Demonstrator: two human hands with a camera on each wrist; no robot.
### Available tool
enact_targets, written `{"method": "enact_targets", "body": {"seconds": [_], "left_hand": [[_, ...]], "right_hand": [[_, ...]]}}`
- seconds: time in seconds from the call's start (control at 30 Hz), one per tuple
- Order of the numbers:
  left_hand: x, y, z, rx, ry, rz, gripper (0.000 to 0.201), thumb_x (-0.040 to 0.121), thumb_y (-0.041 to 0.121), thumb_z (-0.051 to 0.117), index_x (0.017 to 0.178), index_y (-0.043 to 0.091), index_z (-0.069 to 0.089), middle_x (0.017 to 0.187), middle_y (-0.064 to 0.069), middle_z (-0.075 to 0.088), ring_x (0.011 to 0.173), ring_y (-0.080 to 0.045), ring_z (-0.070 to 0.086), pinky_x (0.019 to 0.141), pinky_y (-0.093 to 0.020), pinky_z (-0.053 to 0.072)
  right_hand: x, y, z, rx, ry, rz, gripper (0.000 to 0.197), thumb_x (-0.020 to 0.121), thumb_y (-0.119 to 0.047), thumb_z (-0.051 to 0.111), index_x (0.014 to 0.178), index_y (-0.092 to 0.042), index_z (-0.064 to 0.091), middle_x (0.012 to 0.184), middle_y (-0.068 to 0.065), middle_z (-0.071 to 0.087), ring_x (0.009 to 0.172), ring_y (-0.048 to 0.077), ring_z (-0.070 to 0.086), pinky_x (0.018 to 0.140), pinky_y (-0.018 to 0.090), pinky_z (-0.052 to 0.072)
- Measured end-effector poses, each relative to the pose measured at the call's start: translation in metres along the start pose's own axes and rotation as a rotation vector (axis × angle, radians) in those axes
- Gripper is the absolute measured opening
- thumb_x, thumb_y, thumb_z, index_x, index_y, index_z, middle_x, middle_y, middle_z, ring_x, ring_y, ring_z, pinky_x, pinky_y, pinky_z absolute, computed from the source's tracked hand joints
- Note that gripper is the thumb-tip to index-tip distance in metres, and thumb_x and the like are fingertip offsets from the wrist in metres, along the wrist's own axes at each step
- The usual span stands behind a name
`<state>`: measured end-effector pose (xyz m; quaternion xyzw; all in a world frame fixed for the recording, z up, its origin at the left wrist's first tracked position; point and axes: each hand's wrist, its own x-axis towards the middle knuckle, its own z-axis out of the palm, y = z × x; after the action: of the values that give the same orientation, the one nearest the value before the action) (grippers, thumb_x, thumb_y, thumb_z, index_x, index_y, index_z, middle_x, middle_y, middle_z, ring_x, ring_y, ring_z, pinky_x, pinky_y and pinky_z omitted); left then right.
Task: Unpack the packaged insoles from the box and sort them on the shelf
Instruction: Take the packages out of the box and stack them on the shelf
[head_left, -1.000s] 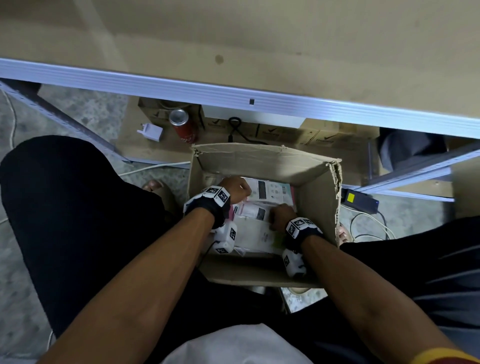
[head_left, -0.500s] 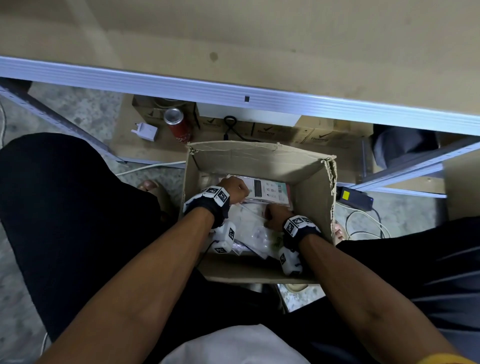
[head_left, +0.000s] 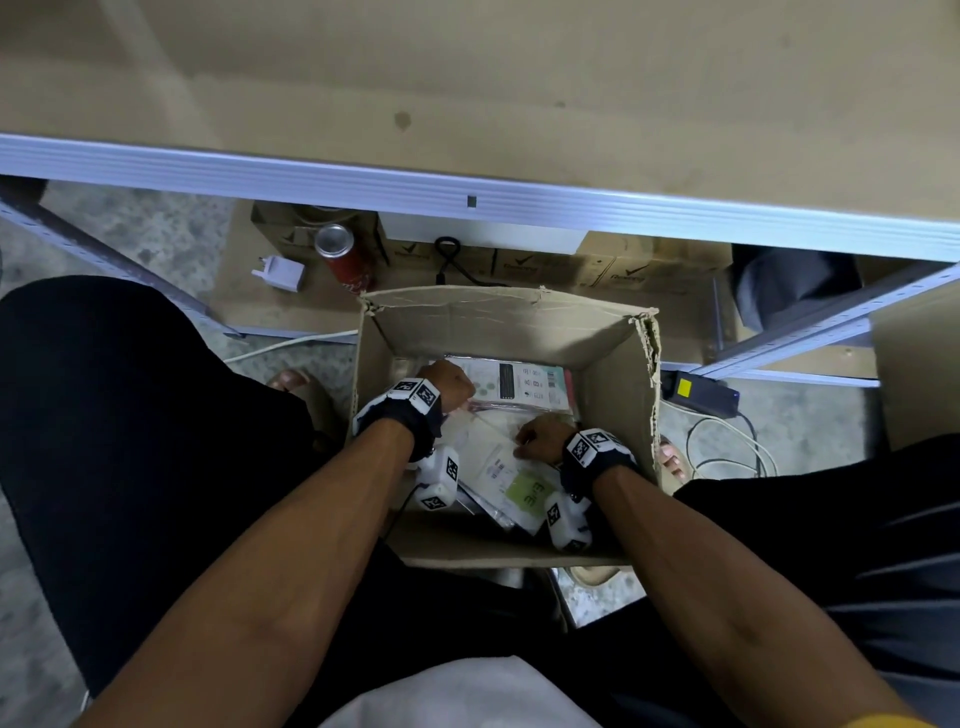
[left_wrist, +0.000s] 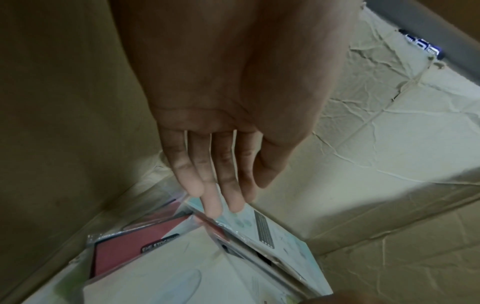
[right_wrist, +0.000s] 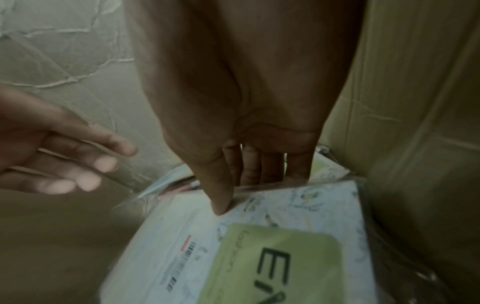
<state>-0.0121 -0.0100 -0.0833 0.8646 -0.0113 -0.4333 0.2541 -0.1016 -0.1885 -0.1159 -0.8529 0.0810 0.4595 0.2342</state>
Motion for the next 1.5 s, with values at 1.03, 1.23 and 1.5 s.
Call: {"method": "enact_targets", "body": {"seconds": [1.03, 1.23, 1.5], "left_hand": [[0.062, 0.009, 0.038, 0.460, 0.077, 0.231, 0.060, 0.100, 0.019, 0.050, 0.155, 0.014, 0.028, 0.158, -0.014, 0.032, 0.142, -0.035, 0.036, 0.114, -0.048, 0.035], [0.071, -0.002, 0.041, 0.521, 0.025, 0.153, 0.055, 0.099, 0.033, 0.055, 0.149, 0.014, 0.041, 0.160, -0.013, 0.025, 0.146, -0.035, 0.028, 0.117, -0.046, 0.029], [0.074, -0.006, 0.039, 0.416, -0.001, 0.099, 0.101, 0.080, 0.026, 0.082, 0.154, 0.007, 0.016, 0.160, -0.020, 0.022, 0.147, -0.039, 0.027, 0.116, -0.052, 0.031]], "right_hand": [[-0.055, -0.027, -0.026, -0.443, 0.000, -0.124, 0.030, 0.091, -0.009, 0.055, 0.121, -0.009, 0.055, 0.130, 0.017, 0.053, 0.118, 0.034, 0.055, 0.092, 0.037, 0.049], [-0.053, -0.024, -0.025, -0.384, -0.046, -0.135, 0.029, 0.091, -0.011, 0.057, 0.120, -0.008, 0.054, 0.128, 0.018, 0.053, 0.117, 0.034, 0.054, 0.089, 0.034, 0.046], [-0.055, -0.024, -0.024, -0.393, -0.104, -0.131, 0.034, 0.093, -0.009, 0.055, 0.126, -0.003, 0.050, 0.133, 0.020, 0.050, 0.121, 0.034, 0.052, 0.093, 0.034, 0.046]]}}
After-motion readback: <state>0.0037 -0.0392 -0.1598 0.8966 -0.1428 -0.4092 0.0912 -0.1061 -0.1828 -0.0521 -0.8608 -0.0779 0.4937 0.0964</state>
